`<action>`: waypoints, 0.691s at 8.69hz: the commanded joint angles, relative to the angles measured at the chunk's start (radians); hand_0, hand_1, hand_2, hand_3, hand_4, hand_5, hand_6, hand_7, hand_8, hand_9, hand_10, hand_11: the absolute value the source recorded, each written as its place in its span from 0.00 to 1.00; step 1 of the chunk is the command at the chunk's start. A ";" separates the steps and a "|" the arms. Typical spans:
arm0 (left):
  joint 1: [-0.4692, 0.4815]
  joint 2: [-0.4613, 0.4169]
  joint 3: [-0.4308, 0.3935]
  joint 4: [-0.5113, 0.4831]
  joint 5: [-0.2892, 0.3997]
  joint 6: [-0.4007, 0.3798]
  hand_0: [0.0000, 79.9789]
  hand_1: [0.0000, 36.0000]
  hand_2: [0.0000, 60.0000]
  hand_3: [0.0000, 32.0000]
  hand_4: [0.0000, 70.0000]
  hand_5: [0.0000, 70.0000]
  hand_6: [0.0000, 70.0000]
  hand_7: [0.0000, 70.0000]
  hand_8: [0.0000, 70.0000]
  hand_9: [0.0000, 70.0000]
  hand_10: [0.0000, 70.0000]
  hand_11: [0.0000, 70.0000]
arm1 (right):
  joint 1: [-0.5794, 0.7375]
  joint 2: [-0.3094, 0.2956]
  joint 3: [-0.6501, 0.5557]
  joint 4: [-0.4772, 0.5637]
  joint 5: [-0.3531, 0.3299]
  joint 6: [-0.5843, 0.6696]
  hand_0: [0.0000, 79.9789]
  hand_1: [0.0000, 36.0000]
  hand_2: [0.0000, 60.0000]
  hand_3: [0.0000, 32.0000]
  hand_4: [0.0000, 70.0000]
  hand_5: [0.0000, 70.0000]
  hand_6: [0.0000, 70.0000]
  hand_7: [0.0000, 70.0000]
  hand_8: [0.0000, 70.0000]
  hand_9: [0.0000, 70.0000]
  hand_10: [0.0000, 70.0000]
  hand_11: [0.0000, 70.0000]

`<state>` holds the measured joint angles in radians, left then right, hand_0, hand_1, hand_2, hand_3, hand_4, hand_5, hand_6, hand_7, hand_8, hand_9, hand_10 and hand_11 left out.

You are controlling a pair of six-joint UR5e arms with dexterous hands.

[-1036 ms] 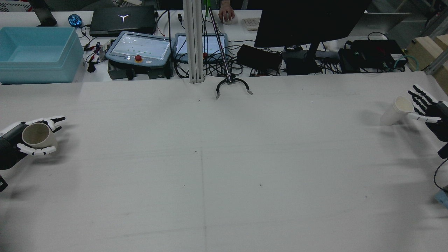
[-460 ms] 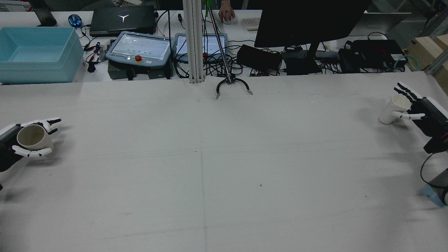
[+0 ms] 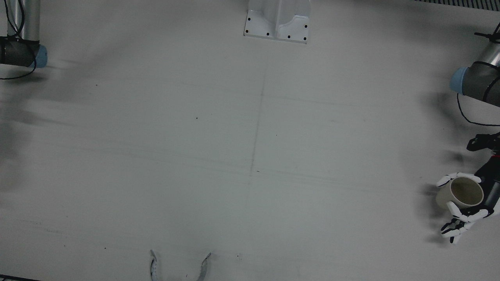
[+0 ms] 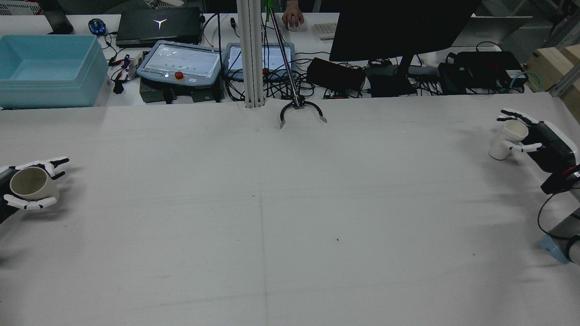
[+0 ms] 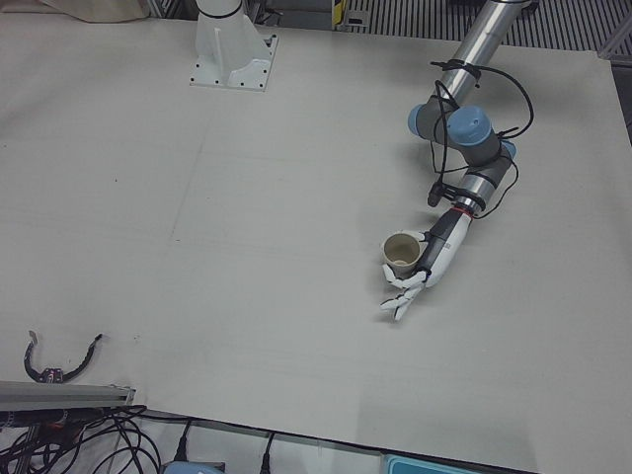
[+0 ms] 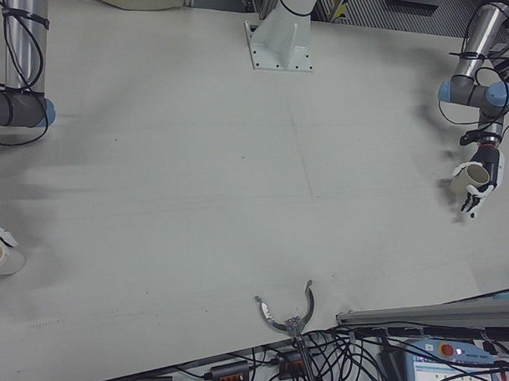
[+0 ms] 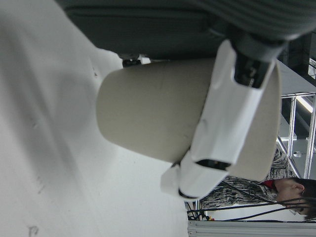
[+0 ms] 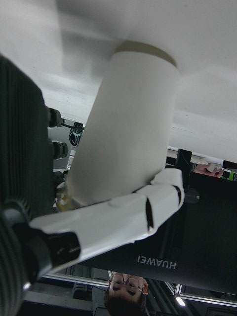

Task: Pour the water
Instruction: 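Close the right hand fingers around the white paper cup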

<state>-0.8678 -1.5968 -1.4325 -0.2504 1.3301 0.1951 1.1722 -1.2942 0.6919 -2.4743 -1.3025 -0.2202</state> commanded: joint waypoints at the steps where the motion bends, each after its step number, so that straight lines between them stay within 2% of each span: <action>1: 0.000 0.008 0.001 -0.009 0.000 0.000 1.00 1.00 0.76 0.00 1.00 1.00 0.17 0.27 0.08 0.07 0.10 0.20 | 0.000 -0.007 0.003 0.000 -0.003 0.004 1.00 1.00 0.87 0.61 0.24 0.35 0.55 1.00 0.66 0.94 0.18 0.34; 2: 0.001 0.008 0.001 -0.009 0.000 0.000 1.00 1.00 0.76 0.00 0.98 1.00 0.17 0.26 0.08 0.07 0.10 0.20 | 0.001 -0.008 0.003 0.001 -0.001 0.005 1.00 1.00 1.00 0.78 0.21 0.37 0.58 1.00 0.73 1.00 0.24 0.42; 4: 0.001 0.006 -0.034 0.011 0.004 0.001 1.00 1.00 0.75 0.00 0.98 1.00 0.17 0.26 0.08 0.07 0.10 0.20 | 0.058 -0.019 0.050 0.000 -0.009 0.034 1.00 1.00 1.00 0.88 0.13 0.37 0.53 1.00 0.69 0.97 0.25 0.43; 5: 0.001 0.006 -0.108 0.073 0.011 0.003 1.00 1.00 0.74 0.00 1.00 1.00 0.18 0.27 0.08 0.07 0.10 0.21 | 0.090 -0.061 0.154 -0.021 -0.024 0.047 1.00 1.00 1.00 0.93 0.10 0.36 0.50 0.95 0.67 0.94 0.24 0.43; 6: 0.006 0.005 -0.202 0.153 0.012 0.007 1.00 1.00 0.74 0.00 1.00 1.00 0.18 0.28 0.08 0.07 0.10 0.20 | 0.177 -0.079 0.285 -0.172 -0.103 0.062 1.00 1.00 1.00 0.95 0.11 0.36 0.50 0.93 0.66 0.92 0.24 0.42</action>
<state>-0.8668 -1.5905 -1.4799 -0.2249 1.3351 0.1963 1.2239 -1.3244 0.7631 -2.4813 -1.3143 -0.1890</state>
